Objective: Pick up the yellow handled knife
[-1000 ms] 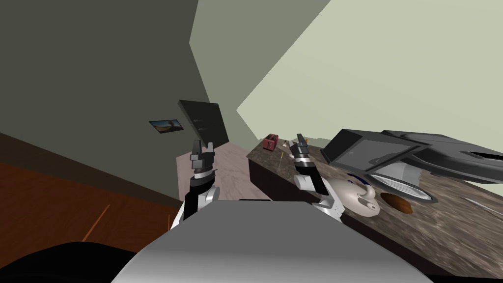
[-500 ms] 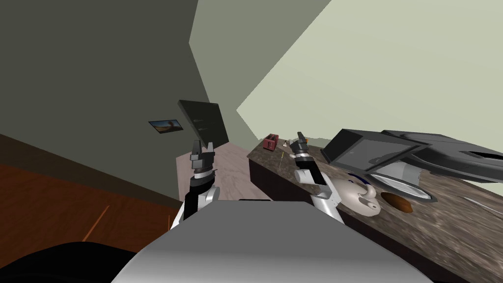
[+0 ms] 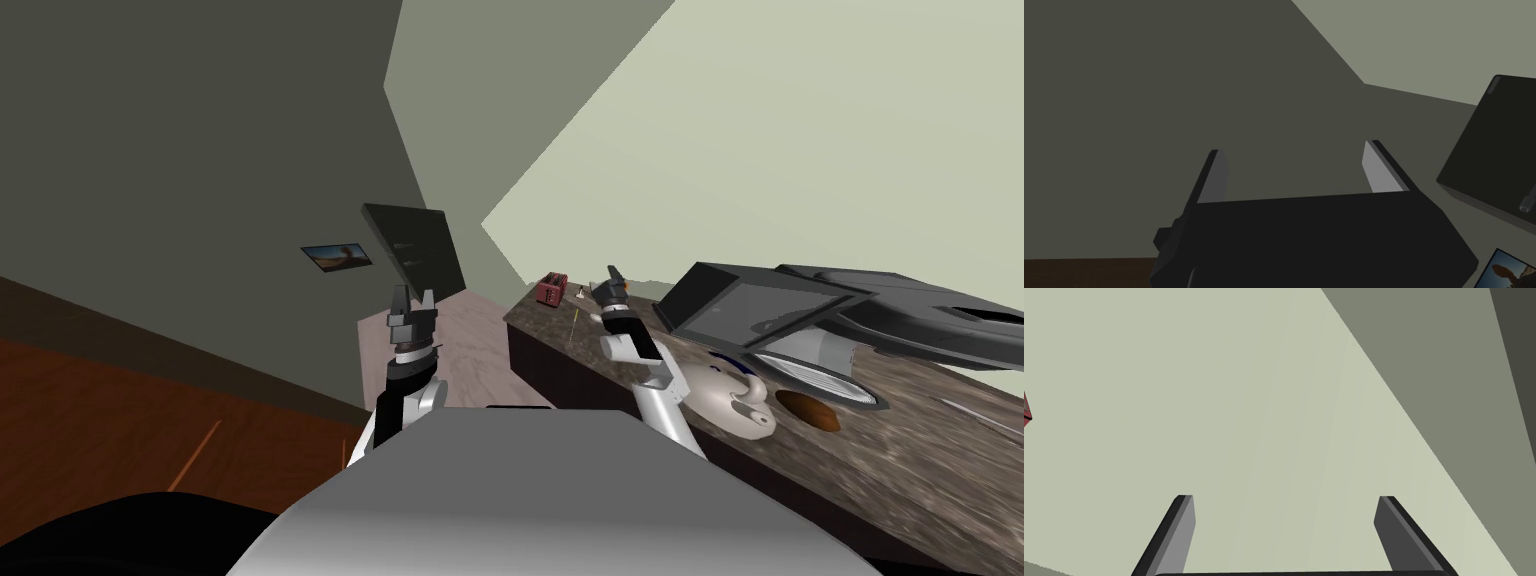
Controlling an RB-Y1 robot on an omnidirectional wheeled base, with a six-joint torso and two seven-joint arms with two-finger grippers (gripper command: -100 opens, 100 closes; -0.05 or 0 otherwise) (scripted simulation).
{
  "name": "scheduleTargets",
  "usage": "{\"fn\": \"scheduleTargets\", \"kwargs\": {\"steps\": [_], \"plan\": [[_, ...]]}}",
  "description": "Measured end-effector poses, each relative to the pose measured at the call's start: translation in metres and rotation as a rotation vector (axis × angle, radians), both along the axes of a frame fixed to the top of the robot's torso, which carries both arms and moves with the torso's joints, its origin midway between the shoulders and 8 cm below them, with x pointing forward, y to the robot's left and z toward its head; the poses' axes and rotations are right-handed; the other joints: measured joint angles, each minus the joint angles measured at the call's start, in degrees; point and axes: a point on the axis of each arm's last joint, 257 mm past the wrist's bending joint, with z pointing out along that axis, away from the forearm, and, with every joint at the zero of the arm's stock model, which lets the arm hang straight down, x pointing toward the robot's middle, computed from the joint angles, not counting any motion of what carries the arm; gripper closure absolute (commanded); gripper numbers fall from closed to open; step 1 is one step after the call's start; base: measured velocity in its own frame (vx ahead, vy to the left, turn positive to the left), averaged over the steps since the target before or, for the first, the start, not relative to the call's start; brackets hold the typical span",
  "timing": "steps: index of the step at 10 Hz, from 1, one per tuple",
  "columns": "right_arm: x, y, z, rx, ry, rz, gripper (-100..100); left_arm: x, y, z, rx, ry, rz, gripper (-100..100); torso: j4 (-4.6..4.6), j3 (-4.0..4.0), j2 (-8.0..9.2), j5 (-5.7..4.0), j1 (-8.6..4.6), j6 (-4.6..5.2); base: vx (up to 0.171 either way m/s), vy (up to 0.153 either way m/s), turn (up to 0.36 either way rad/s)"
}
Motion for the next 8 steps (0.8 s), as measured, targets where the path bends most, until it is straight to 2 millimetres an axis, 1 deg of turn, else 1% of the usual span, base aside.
{"fn": "scheduleTargets", "kwargs": {"steps": [1,2,3,5,6,7,8], "plan": [[0.008,-0.007,-0.003,0.031,0.015,-0.003,-100,0.0,0.0,0.0,0.0,0.0,0.0,0,-0.01,-0.01,-0.02,0.0,0.02,0.0,0.006,0.023,-0.01],[0.014,-0.013,0.0,0.052,0.023,-0.003,-100,0.0,0.0,0.0,0.0,0.0,0.0,0,0.0,-0.01,-0.02,0.01,0.02,0.0,0.004,0.009,0.002],[0.017,-0.016,-0.002,0.064,0.038,-0.005,-100,0.0,0.0,0.0,0.0,0.0,0.0,0,0.0,0.0,0.0,0.0,-0.02,0.0,0.008,0.015,-0.022],[0.028,-0.028,-0.004,0.116,0.061,-0.01,-100,0.0,0.0,0.0,0.0,0.0,0.0,0,-0.01,-0.01,-0.02,0.0,0.0,0.0,0.005,0.014,-0.007],[0.031,-0.03,-0.006,0.128,0.075,-0.012,-100,0.0,0.0,0.0,0.0,0.0,0.0,0,0.0,0.0,0.0,0.0,-0.01,0.0,0.007,0.019,-0.022],[0.038,-0.04,-0.006,0.157,0.084,-0.016,-100,0.0,0.0,0.0,0.0,0.0,0.0,0,0.0,-0.01,-0.02,0.0,-0.01,0.01,0.008,0.023,-0.018],[0.041,-0.044,-0.006,0.183,0.095,-0.017,-100,0.0,0.0,0.0,0.0,0.0,0.0,0,-0.01,-0.01,-0.01,0.0,0.02,0.0,0.003,0.013,-0.001]]}}
